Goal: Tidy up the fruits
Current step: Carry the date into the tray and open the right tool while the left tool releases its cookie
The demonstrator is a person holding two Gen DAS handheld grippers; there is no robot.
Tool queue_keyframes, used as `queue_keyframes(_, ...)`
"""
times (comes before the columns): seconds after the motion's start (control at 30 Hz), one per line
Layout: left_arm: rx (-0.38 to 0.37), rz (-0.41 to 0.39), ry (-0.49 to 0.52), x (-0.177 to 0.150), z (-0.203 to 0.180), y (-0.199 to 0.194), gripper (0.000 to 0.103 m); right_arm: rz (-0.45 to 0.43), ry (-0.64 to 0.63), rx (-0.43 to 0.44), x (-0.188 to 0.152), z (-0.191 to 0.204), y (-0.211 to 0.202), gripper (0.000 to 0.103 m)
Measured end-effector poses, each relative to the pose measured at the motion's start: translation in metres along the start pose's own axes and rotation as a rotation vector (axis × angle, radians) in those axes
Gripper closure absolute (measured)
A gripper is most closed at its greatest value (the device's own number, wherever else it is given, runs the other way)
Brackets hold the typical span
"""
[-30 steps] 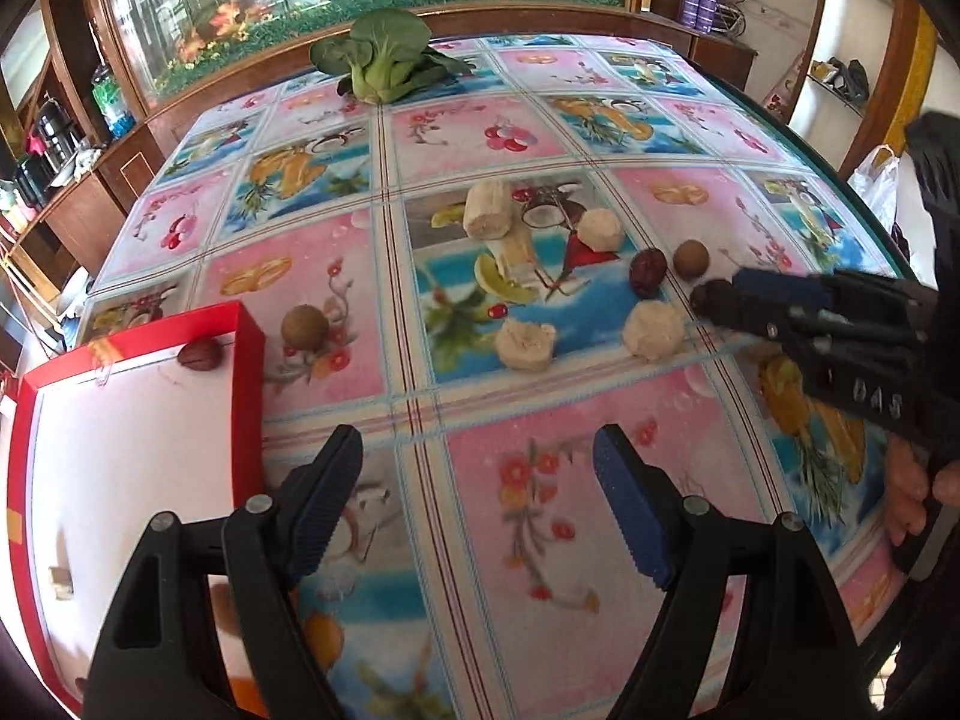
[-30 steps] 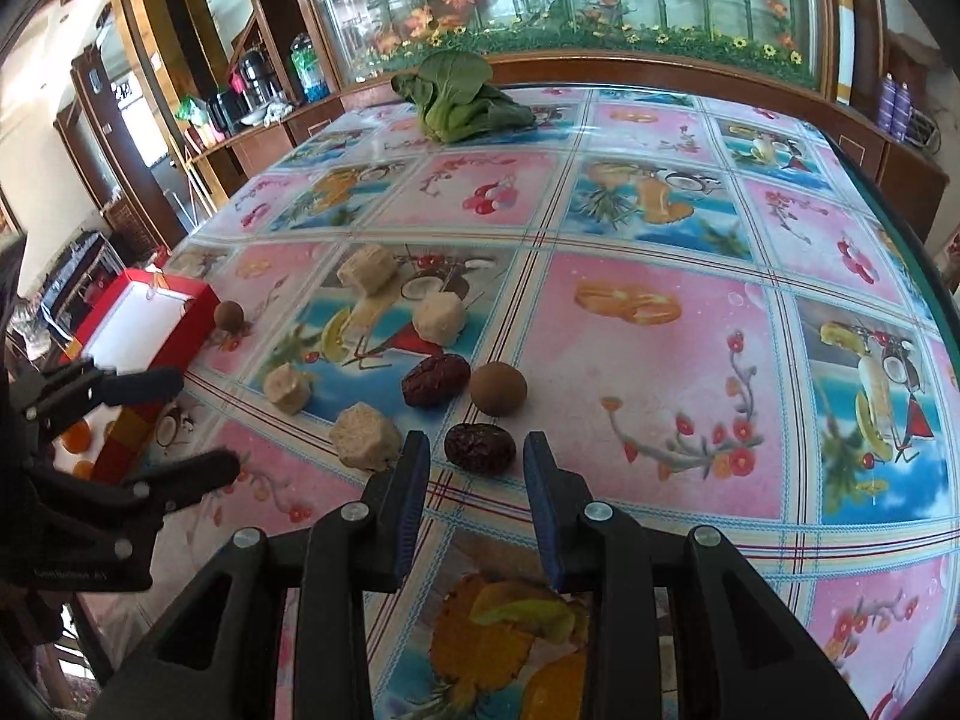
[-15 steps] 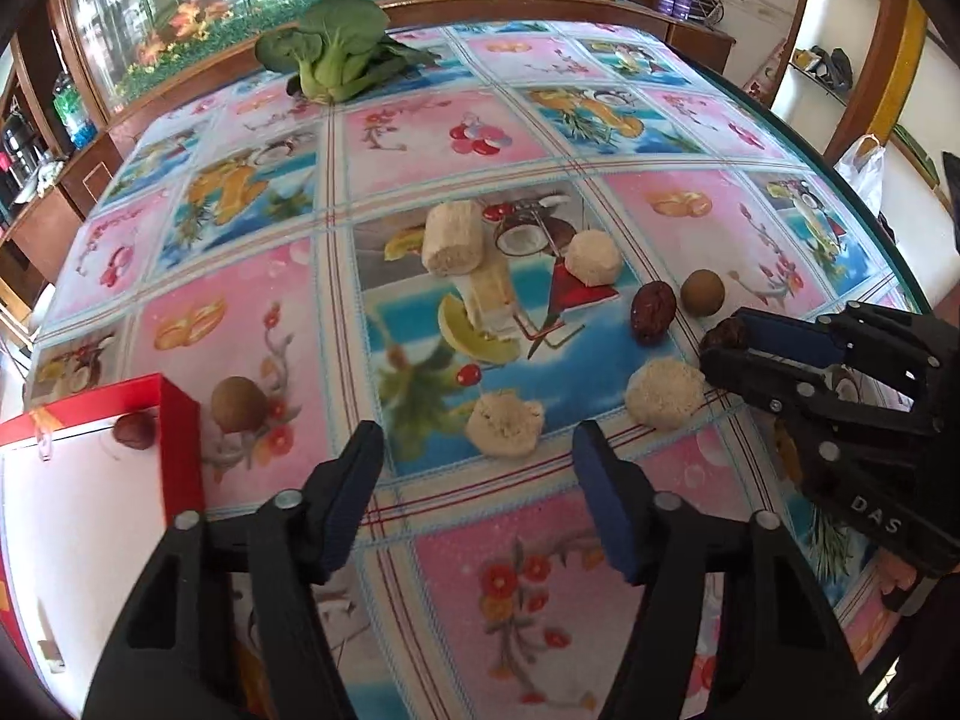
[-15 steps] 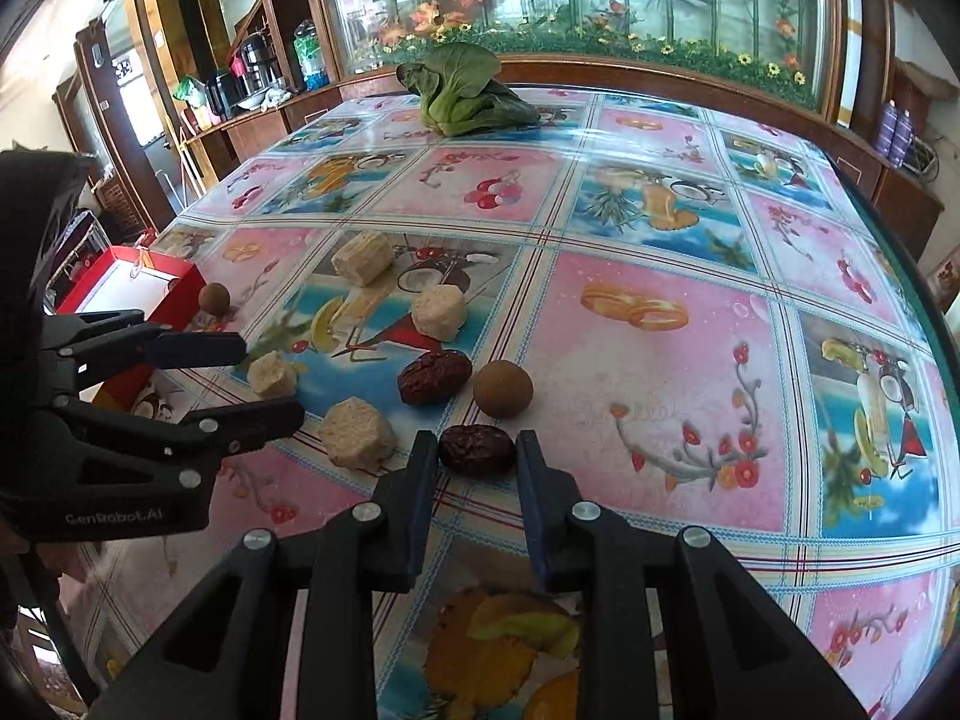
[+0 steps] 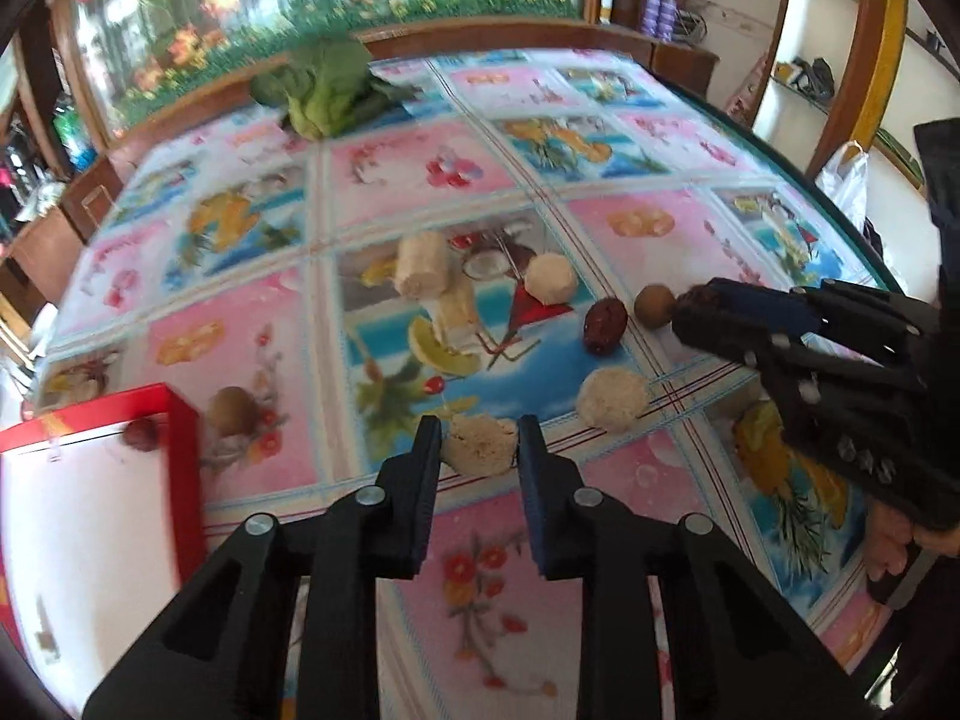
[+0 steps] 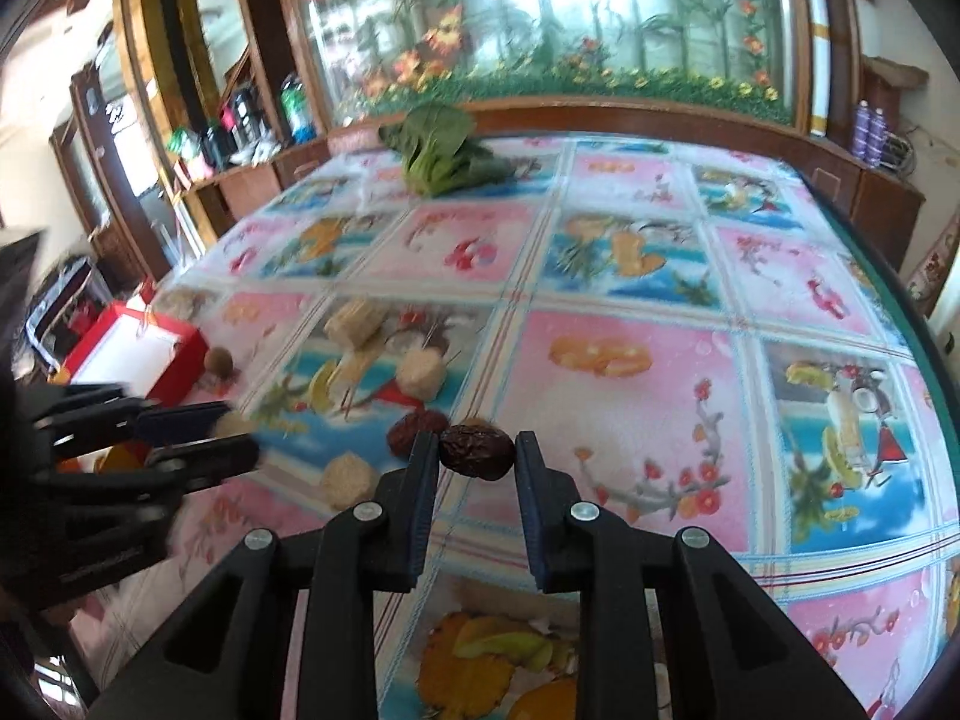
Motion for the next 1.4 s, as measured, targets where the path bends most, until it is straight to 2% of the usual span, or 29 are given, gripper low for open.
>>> queue_keyframes(0.2,0.058,-0.112,-0.022,-0.005,0.015,-0.058,0.076,-0.053,0.040,-0.048,0.006,-0.010,-0.004,0.078)
queue_keyframes(0.37,0.139,-0.134,-0.102,-0.026,0.059,-0.099,0.076,-0.060,0.068,0.002,0.008,0.005,-0.006,0.079)
queue_keyframes(0.47,0.224,-0.153,-0.151,-0.038,0.094,-0.125,0.076,-0.050,0.051,0.087,0.011,0.044,-0.004,0.079)
queue_keyframes(0.6,0.347,-0.172,-0.216,-0.055,0.145,-0.156,0.076,-0.030,0.020,0.252,0.015,0.121,0.008,0.079)
queue_keyframes(0.73,0.433,-0.180,-0.270,-0.071,0.180,-0.175,0.076,-0.020,-0.064,0.345,0.015,0.192,0.019,0.079)
queue_keyframes(0.8,0.458,-0.175,-0.279,-0.080,0.190,-0.177,0.076,-0.006,-0.090,0.376,0.013,0.219,0.027,0.079)
queue_keyframes(0.97,0.471,-0.153,-0.317,-0.093,0.206,-0.171,0.076,0.048,-0.121,0.397,0.004,0.255,0.046,0.079)
queue_keyframes(1.13,0.459,-0.125,-0.288,-0.085,0.210,-0.146,0.076,0.091,-0.111,0.384,-0.003,0.263,0.057,0.079)
queue_keyframes(1.4,0.449,-0.019,-0.280,-0.077,0.219,-0.100,0.075,0.172,-0.084,0.369,-0.015,0.258,0.075,0.079)
Point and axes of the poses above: each gripper's, at about its wrist camera, not at the fingertips, and y roughly the way its jaws point, z to its left, x to its top, the point moved 3 cm from there along y, roughly the way its jaws point, and after that the axes turned 15 degrees about -z, right-handed, at the moved point
